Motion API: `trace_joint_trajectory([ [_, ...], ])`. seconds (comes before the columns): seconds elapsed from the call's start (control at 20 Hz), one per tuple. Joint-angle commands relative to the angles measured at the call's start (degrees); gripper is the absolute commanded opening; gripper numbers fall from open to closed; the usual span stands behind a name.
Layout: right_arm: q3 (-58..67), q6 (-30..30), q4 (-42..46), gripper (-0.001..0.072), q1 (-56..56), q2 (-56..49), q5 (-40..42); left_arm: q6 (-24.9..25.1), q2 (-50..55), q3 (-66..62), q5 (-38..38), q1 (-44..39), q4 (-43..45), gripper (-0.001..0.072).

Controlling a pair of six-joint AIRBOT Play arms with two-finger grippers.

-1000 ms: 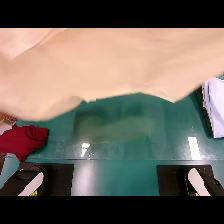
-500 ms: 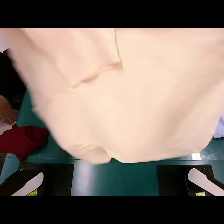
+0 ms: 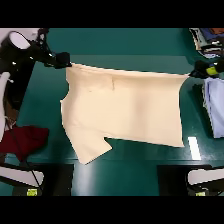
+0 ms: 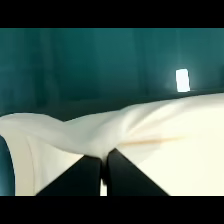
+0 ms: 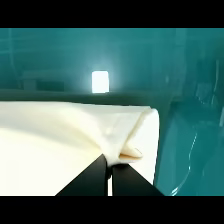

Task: Fold the shirts.

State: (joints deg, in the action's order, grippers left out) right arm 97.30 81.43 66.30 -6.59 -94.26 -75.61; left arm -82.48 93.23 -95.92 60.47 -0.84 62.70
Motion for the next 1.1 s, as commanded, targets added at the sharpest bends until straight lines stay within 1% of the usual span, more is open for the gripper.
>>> trace_joint_trajectory([
  [0.0, 6.4, 0.2, 1.1, 0.0015, 2.7, -7.1, 5.3, 0.0, 4.4, -0.7, -10.2, 0.1, 0.0, 0.0025],
  [0.05, 8.5, 0.2, 1.3, 0.0015, 2.9, -7.8, 5.0, 0.4, 4.4, -1.9, -9.2, 0.5, -0.1, 0.0025],
  [0.1, 10.0, 0.2, 1.4, 0.0015, 3.3, -7.9, 4.2, 1.2, 4.4, -3.5, -6.4, 1.1, 0.0, 0.0025],
  [0.2, 10.8, 0.1, 1.5, 0.0015, 3.3, -7.0, 0.6, 2.6, 4.4, -6.2, 2.5, 2.9, 0.0, 0.0025],
  [0.3, 7.2, 0.1, 2.1, 0.0015, 3.3, -4.3, -1.1, 2.6, 4.3, -6.7, 13.1, 4.5, 0.3, 0.0024],
  [0.4, 0.2, 0.2, 3.5, 0.0015, 4.0, -0.6, -0.4, 3.5, 4.3, -5.4, 19.6, 4.7, 4.2, 0.0024],
  [0.45, -3.5, 0.2, 4.8, 0.0015, 4.3, 1.1, 0.5, 3.5, 4.3, -4.0, 21.1, 4.7, 5.3, 0.0024],
  [0.55, -11.1, 0.2, 5.5, 0.0015, 5.5, 4.2, 2.8, 3.4, 4.3, 0.3, 20.6, 4.7, 5.2, 0.0024],
  [0.65, -16.8, 0.2, 5.4, 0.0016, 6.8, 5.8, 5.5, 3.4, 4.3, 5.8, 17.9, 4.7, 5.0, 0.0025],
  [0.75, -20.7, 0.2, 5.2, 0.0018, 7.5, 6.6, 8.0, 1.9, 4.3, 10.7, 15.7, 4.7, 4.7, 0.0028],
  [0.8, -21.7, 0.9, 5.2, 0.0036, 7.5, 6.6, 8.4, 1.7, 4.3, 12.7, 15.0, 4.7, 4.8, 0.0211],
  [0.85, -22.1, 2.3, 4.6, 0.0291, 7.5, 6.6, 8.0, 1.7, 4.3, 13.9, 15.1, 4.7, 4.8, 0.0483],
  [0.9, -21.8, 2.3, 3.5, 0.045, 7.2, 6.6, 7.1, 1.8, 4.3, 14.2, 16.2, 4.7, 5.0, 0.0476],
  [1.0, -20.7, 2.1, 2.3, 0.0452, 5.9, 8.3, 4.3, 1.9, 2.5, 14.4, 18.3, 4.7, 5.1, 0.0478],
  [1.05, -21.0, 2.1, 2.3, 0.0451, 5.0, 10.2, 3.5, 1.9, -0.1, 15.6, 18.3, 4.7, 5.2, 0.0478],
])
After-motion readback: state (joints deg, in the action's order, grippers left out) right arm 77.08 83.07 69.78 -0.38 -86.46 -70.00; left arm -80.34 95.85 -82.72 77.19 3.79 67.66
